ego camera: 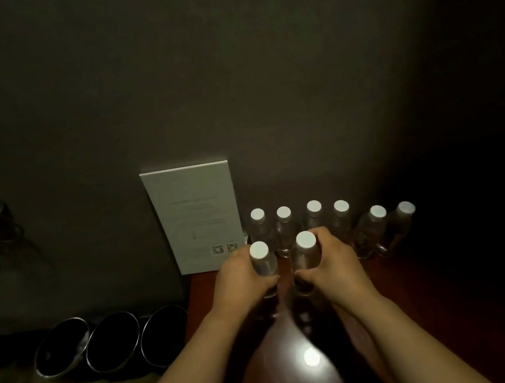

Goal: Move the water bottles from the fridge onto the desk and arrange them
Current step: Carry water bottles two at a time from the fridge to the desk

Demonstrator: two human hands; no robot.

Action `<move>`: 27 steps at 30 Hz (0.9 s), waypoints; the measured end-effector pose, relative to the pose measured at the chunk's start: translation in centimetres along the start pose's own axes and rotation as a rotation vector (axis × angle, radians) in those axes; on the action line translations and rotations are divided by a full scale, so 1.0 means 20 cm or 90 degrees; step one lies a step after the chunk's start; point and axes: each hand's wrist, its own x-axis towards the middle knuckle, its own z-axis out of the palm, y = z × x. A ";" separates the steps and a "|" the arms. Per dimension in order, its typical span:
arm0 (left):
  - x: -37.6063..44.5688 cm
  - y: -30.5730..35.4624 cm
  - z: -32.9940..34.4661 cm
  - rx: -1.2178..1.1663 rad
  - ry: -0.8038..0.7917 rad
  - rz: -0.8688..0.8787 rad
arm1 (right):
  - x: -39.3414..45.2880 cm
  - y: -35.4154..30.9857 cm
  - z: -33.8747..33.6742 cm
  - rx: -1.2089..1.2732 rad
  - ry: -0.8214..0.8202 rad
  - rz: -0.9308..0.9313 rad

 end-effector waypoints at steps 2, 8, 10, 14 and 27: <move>0.06 -0.04 0.07 0.000 -0.011 -0.022 | 0.09 0.07 0.07 0.004 -0.014 0.003; 0.24 -0.14 0.22 0.018 -0.006 -0.041 | 0.27 0.22 0.25 0.005 -0.046 0.016; 0.28 -0.15 0.26 0.007 0.002 -0.039 | 0.31 0.26 0.30 0.005 -0.045 0.006; 0.31 -0.17 0.30 -0.014 0.015 -0.049 | 0.34 0.28 0.35 0.005 -0.049 -0.003; 0.29 -0.14 0.22 -0.053 -0.022 -0.042 | 0.33 0.18 0.29 -0.039 -0.070 -0.006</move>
